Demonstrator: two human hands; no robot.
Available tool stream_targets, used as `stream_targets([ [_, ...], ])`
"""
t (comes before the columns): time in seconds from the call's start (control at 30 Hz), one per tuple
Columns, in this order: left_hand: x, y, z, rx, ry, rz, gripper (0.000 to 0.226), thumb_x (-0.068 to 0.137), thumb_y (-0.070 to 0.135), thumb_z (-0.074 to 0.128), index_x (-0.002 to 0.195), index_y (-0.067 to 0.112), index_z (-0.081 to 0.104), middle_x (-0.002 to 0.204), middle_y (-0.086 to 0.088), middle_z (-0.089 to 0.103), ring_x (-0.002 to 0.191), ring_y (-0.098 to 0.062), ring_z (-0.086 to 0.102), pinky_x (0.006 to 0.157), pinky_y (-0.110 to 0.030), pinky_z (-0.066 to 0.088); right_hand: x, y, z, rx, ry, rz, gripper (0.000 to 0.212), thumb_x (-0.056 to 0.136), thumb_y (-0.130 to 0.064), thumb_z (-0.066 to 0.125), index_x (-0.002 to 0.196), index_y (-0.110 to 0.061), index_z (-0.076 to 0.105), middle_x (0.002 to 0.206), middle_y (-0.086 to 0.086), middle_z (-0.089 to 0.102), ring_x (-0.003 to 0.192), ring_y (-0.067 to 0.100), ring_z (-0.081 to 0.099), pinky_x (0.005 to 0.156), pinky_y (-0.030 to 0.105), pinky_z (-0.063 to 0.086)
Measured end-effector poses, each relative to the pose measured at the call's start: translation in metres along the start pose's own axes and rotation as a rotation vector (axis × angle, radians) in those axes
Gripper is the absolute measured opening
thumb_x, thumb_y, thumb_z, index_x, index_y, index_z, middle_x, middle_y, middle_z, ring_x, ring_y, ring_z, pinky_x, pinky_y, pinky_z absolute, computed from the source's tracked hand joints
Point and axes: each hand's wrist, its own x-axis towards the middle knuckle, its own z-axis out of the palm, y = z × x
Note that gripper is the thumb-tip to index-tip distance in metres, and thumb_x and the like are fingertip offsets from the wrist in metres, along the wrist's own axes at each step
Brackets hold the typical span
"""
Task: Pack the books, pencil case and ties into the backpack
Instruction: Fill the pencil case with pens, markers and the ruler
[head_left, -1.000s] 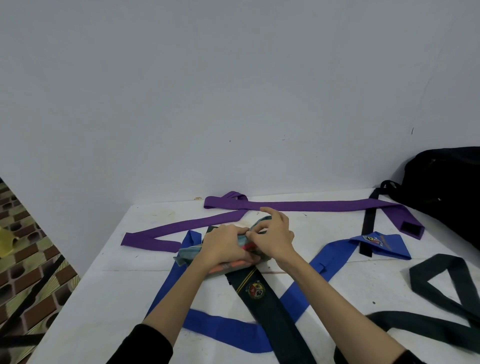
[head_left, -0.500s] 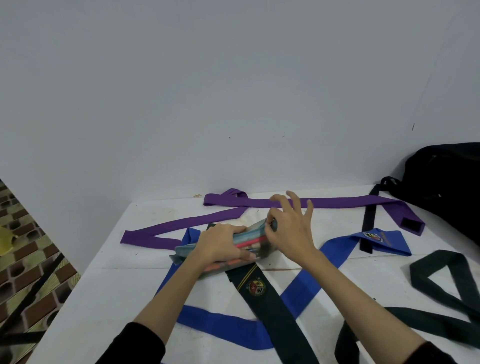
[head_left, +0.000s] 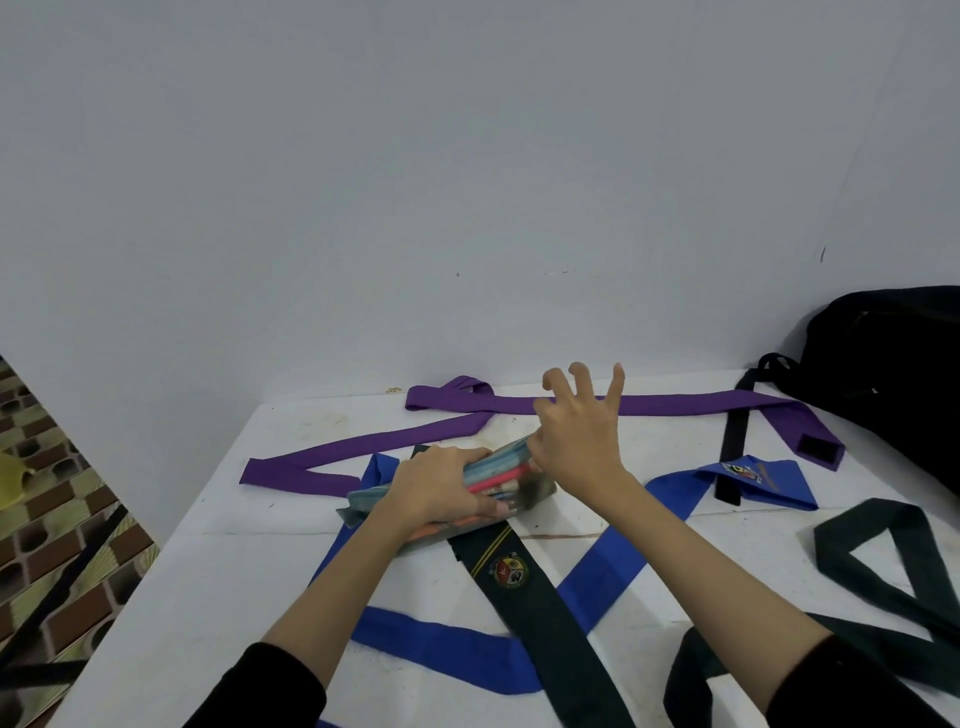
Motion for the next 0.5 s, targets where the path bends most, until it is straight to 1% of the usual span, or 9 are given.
stream_targets([
  [0.1, 0.0, 0.003, -0.001, 0.01, -0.01, 0.008, 0.073, 0.078, 0.066, 0.058, 0.139, 0.032, 0.038, 0.12, 0.004, 0.059, 0.103, -0.012, 0.055, 0.084, -0.029, 0.047, -0.002, 0.004, 0.003, 0.057, -0.017, 0.052, 0.021, 0.043, -0.015, 0.083, 0.053, -0.012, 0.066, 0.08, 0.006, 0.065, 0.085, 0.033, 0.064, 0.087, 0.069, 0.038],
  [0.17, -0.001, 0.004, -0.002, 0.004, -0.009, 0.021, 0.072, 0.079, 0.064, 0.059, 0.139, 0.03, 0.039, 0.12, 0.004, 0.059, 0.101, -0.011, 0.054, 0.081, -0.026, 0.044, -0.003, 0.007, 0.006, 0.151, -0.037, 0.071, 0.014, 0.056, -0.016, 0.078, 0.061, -0.012, 0.066, 0.077, 0.004, 0.064, 0.084, 0.031, 0.061, 0.093, 0.066, 0.034],
  [0.2, -0.001, 0.003, -0.002, 0.002, -0.007, 0.027, 0.072, 0.079, 0.063, 0.059, 0.139, 0.029, 0.039, 0.12, 0.004, 0.058, 0.101, -0.01, 0.053, 0.079, -0.025, 0.043, -0.002, 0.011, 0.009, 0.232, -0.069, 0.079, 0.008, 0.067, -0.018, 0.071, 0.069, -0.012, 0.065, 0.081, 0.002, 0.064, 0.09, 0.028, 0.058, 0.099, 0.061, 0.031],
  [0.23, -0.002, 0.002, -0.002, -0.001, -0.005, 0.032, 0.073, 0.079, 0.063, 0.059, 0.14, 0.029, 0.038, 0.121, 0.004, 0.058, 0.101, -0.01, 0.052, 0.078, -0.025, 0.042, -0.001, 0.015, 0.01, 0.329, -0.138, 0.083, 0.007, 0.078, -0.019, 0.064, 0.077, -0.013, 0.065, 0.087, 0.0, 0.064, 0.096, 0.024, 0.055, 0.101, 0.053, 0.03],
  [0.27, -0.002, 0.001, -0.001, -0.003, -0.005, 0.035, 0.074, 0.079, 0.064, 0.059, 0.141, 0.029, 0.037, 0.122, 0.005, 0.058, 0.103, -0.01, 0.052, 0.079, -0.025, 0.042, -0.001, 0.021, 0.01, 0.455, -0.206, 0.074, 0.009, 0.084, -0.02, 0.059, 0.084, -0.013, 0.065, 0.093, -0.001, 0.064, 0.101, 0.022, 0.051, 0.098, 0.044, 0.034],
  [0.3, -0.003, 0.001, -0.001, -0.005, -0.009, 0.039, 0.075, 0.079, 0.064, 0.059, 0.142, 0.029, 0.037, 0.124, 0.005, 0.057, 0.105, -0.01, 0.052, 0.08, -0.025, 0.042, -0.001, 0.027, 0.01, 0.564, -0.259, 0.052, 0.01, 0.087, -0.021, 0.058, 0.088, -0.014, 0.066, 0.098, -0.002, 0.064, 0.103, 0.021, 0.049, 0.093, 0.038, 0.037],
  [0.33, -0.002, 0.0, -0.001, -0.007, -0.012, 0.044, 0.074, 0.079, 0.064, 0.059, 0.141, 0.029, 0.037, 0.124, 0.005, 0.058, 0.106, -0.011, 0.053, 0.08, -0.025, 0.043, -0.001, 0.032, 0.009, 0.621, -0.278, 0.019, 0.009, 0.088, -0.02, 0.059, 0.091, -0.016, 0.067, 0.101, -0.003, 0.064, 0.103, 0.019, 0.048, 0.089, 0.035, 0.039],
  [0.4, -0.001, 0.002, -0.001, -0.007, -0.017, 0.054, 0.073, 0.079, 0.063, 0.059, 0.14, 0.029, 0.039, 0.124, 0.005, 0.058, 0.106, -0.011, 0.053, 0.08, -0.025, 0.042, -0.002, 0.038, 0.008, 0.624, -0.268, -0.065, 0.009, 0.088, -0.02, 0.061, 0.093, -0.019, 0.068, 0.103, -0.005, 0.063, 0.104, 0.017, 0.045, 0.085, 0.029, 0.037],
  [0.5, -0.001, 0.003, -0.003, -0.005, -0.022, 0.055, 0.074, 0.079, 0.062, 0.06, 0.141, 0.029, 0.038, 0.124, 0.005, 0.058, 0.105, -0.011, 0.053, 0.08, -0.025, 0.042, -0.002, 0.034, 0.008, 0.521, -0.23, -0.183, 0.012, 0.09, -0.019, 0.058, 0.097, -0.019, 0.068, 0.106, -0.005, 0.061, 0.107, 0.016, 0.043, 0.083, 0.024, 0.029],
])
